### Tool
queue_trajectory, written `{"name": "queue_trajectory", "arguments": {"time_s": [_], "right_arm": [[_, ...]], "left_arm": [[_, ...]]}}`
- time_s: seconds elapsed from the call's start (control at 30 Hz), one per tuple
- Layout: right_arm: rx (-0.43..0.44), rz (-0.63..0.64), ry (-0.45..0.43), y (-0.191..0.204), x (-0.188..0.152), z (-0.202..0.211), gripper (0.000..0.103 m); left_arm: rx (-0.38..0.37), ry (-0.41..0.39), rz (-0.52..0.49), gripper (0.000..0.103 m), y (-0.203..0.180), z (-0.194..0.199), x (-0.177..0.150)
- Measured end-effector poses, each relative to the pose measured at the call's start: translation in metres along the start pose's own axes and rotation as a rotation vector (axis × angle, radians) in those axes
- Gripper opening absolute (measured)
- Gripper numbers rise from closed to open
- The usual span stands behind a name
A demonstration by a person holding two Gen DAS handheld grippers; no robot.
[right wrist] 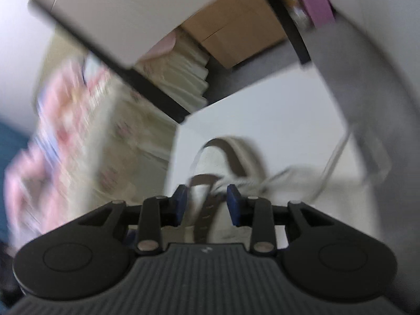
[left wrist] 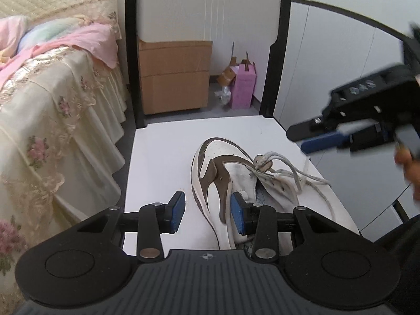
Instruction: Lace up shoes with both hands
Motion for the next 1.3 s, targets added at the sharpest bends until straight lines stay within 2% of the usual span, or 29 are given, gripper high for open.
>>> {"name": "queue_trajectory", "arguments": {"time_s": [0.17, 0.27, 0.4, 0.43, 0.5, 0.6, 0.7, 0.87, 1.03, 1.07, 1.17, 1.3], "right_arm": [[-0.152, 0.618, 0.213, 0.056, 0.019, -0.022, 0.033], [-0.169, 0.922, 0.336, 0.084, 0.011, -0.045, 0.032], [-0.177, 1.153, 0.479, 0.1, 0.001, -0.074, 0.029], [-0.183, 1.198, 0.507, 0.102, -0.002, -0.081, 0.023], [-0.193, 1.288, 0.565, 0.106, -0.007, -0.095, 0.017], [-0.196, 1.366, 0.663, 0.103, -0.007, -0.105, 0.017], [-0.183, 1.382, 0.717, 0.101, -0.007, -0.112, 0.013], [-0.15, 1.44, 0.755, 0.102, -0.014, -0.119, 0.007], [-0.173, 1.537, 0.803, 0.112, -0.028, -0.124, 0.006], [-0.179, 1.558, 0.813, 0.114, -0.03, -0.125, 0.006], [-0.187, 1.554, 0.824, 0.118, -0.032, -0.131, 0.006], [-0.192, 1.488, 0.826, 0.12, -0.023, -0.131, 0.01]], "left_arm": [[-0.019, 0.001, -0.018, 0.043, -0.006, 0.002, -0.006], [-0.005, -0.002, -0.02, 0.043, -0.004, -0.003, -0.007], [-0.005, 0.018, 0.015, 0.042, 0.002, -0.01, -0.009], [-0.008, 0.02, 0.014, 0.041, 0.002, -0.011, -0.009], [-0.01, 0.025, -0.002, 0.04, 0.0, -0.012, -0.011], [-0.013, 0.03, -0.029, 0.037, -0.004, -0.013, -0.012], [-0.026, 0.042, -0.032, 0.037, -0.004, -0.016, -0.012], [0.005, 0.04, -0.053, 0.037, -0.004, -0.024, -0.011], [0.021, 0.028, -0.104, 0.037, -0.011, -0.031, -0.013], [0.014, 0.029, -0.109, 0.034, -0.012, -0.031, -0.013], [-0.012, 0.034, -0.099, 0.03, -0.013, -0.033, -0.013], [0.008, 0.025, -0.089, 0.03, -0.01, -0.034, -0.011]]}}
Point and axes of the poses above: each gripper's, at about its wrist camera, not at the fingertips, and z roughly against the way its jaws point, y to its left, x to its top, the point moved 4 cm from there along -z, roughly the way its jaws point, and after that the axes turned 7 degrees about z, right-handed, at the moved point
